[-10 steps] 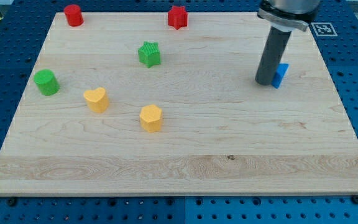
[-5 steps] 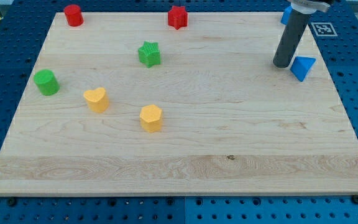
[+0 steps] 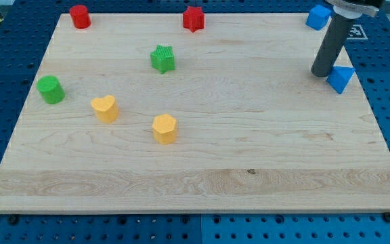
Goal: Move the blue triangle to the center right of the board
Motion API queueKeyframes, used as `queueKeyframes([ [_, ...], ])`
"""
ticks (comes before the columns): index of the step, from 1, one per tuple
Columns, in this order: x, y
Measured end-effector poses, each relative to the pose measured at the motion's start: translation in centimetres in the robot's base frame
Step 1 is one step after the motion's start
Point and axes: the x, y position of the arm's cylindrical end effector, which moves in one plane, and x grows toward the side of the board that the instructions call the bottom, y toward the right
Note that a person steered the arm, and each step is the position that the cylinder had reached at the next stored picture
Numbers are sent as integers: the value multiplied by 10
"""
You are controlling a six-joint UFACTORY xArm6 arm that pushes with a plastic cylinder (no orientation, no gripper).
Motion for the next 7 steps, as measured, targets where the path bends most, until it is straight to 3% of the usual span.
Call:
queueKeyframes([
  [5, 7, 8],
  [6, -12, -11],
  [7, -40, 11],
])
